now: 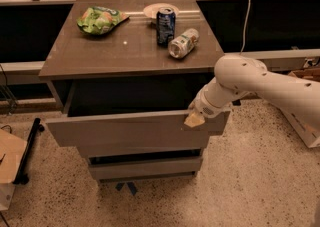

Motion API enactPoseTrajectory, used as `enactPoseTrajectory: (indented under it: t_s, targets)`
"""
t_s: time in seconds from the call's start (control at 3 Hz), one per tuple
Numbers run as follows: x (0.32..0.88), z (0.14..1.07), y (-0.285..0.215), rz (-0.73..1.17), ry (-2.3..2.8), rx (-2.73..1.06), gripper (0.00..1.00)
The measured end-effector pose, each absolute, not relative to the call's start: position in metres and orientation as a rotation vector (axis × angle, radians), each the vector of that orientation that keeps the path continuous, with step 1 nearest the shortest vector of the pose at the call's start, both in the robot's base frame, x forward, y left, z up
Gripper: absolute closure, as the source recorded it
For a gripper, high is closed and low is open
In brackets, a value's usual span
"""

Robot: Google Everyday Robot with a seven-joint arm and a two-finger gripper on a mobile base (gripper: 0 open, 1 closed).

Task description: Open top drawer

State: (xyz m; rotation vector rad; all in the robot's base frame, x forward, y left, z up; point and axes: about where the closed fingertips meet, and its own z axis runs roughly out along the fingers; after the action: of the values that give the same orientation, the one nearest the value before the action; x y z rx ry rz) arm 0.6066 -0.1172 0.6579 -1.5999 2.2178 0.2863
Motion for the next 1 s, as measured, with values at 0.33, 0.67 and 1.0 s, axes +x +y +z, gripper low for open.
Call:
enactPoseTrajectory:
  t_s: [0.33,0.67,1.0]
  targets:
    - [0.607,0.658,-0.117,0.286,2.218,-1.600,0.91]
    - [0.583,0.659,-0.129,0.301,2.248,-1.580,0.69]
    - [0.584,0.659,-0.129,0.301,2.248,-1.580,0.45]
